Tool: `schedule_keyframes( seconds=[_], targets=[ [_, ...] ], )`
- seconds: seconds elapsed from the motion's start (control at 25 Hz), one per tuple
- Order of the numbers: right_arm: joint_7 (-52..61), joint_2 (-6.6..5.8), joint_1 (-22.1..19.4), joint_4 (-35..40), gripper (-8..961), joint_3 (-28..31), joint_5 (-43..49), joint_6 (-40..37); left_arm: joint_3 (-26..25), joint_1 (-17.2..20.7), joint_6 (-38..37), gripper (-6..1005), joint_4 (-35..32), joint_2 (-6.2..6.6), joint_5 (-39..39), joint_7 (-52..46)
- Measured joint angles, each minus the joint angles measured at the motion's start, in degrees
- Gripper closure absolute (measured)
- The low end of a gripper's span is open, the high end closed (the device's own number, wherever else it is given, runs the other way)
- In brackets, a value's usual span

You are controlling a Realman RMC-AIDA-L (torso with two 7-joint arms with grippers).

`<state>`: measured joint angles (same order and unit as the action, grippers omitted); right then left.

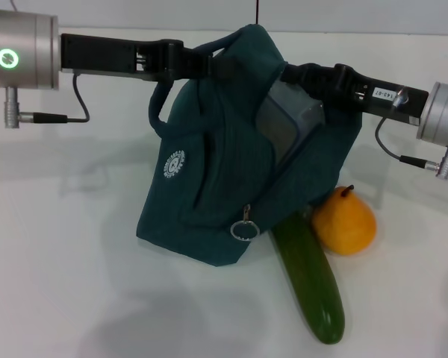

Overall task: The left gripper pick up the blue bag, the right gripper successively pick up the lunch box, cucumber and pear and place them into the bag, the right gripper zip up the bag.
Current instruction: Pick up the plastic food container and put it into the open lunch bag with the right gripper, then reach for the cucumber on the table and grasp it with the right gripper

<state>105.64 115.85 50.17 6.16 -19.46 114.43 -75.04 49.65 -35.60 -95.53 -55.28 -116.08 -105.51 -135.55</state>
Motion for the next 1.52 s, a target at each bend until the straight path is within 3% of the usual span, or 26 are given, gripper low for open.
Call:
schedule_keyframes(
  seconds=[0.16,0.8,0.96,1.0,1.24,1.52],
  targets=[
    [0.0,-0.01,0.0,0.1,698,-0.5,-0.1,0.1,0.0,0.1,0.0,942,0.0,-0.02,0.0,0.1],
    [-1.9,-0.11,-1.7,1.5,595,-0.4,-1.1,-2.4,-1.4,-0.2,0.0,943,2.1,0.19,-0.1,1.7],
    [-2.1,-0.12,-2.7,2.0,421,-0.1,-1.5,-4.9,-2.3,-0.1,0.0,942,2.2,0.3,-0.1,2.1],
    [-2.5,-0.14,-3.2,2.5,378,0.1,-2.0,-6.2,-2.5,0.0,0.0,942,2.3,0.3,-0.1,2.1],
    [-15.0,-0.01,-9.6,3.7,329,0.0,-14.7,-18.7,-3.0,0.1,0.1,943,4.0,0.52,-0.1,3.1],
    [-25.0,-0.08,-17.2,3.6,336,0.0,-26.5,-30.5,-4.4,0.1,0.1,943,5.9,0.88,-0.2,4.3]
  ],
)
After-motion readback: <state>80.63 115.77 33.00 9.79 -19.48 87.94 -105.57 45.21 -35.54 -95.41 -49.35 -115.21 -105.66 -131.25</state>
